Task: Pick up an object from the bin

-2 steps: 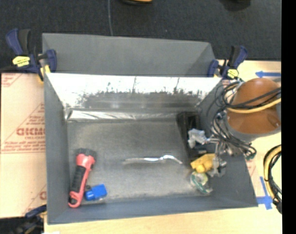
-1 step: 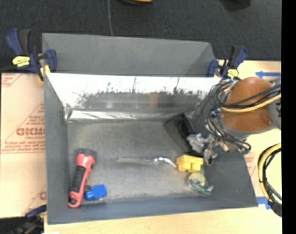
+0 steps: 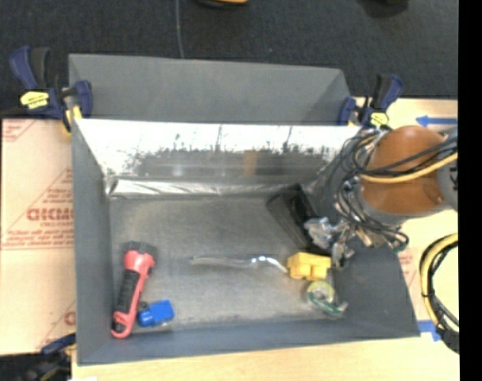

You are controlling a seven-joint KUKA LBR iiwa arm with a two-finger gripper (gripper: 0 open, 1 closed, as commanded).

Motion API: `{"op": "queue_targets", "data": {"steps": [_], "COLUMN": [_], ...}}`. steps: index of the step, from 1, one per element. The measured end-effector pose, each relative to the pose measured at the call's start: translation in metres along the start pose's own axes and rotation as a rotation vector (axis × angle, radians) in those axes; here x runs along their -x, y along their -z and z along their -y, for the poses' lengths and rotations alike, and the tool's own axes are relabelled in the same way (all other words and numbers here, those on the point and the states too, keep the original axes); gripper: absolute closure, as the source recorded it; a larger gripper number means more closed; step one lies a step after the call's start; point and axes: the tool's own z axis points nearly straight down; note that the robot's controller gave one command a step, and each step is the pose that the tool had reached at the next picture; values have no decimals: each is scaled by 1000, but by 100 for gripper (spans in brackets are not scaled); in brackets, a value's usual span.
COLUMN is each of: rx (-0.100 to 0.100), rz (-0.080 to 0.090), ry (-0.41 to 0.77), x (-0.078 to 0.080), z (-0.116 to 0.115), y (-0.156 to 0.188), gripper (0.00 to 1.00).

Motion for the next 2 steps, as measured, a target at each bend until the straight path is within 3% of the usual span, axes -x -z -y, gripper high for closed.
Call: {"op": "queue_targets", "data": {"steps": [1, 2], "rx": [4, 8], "rz": [-7, -16], "ry": [8, 37], "x": [22, 23], "z": [0, -10], "y": [36, 54], "gripper": [100, 100]}}
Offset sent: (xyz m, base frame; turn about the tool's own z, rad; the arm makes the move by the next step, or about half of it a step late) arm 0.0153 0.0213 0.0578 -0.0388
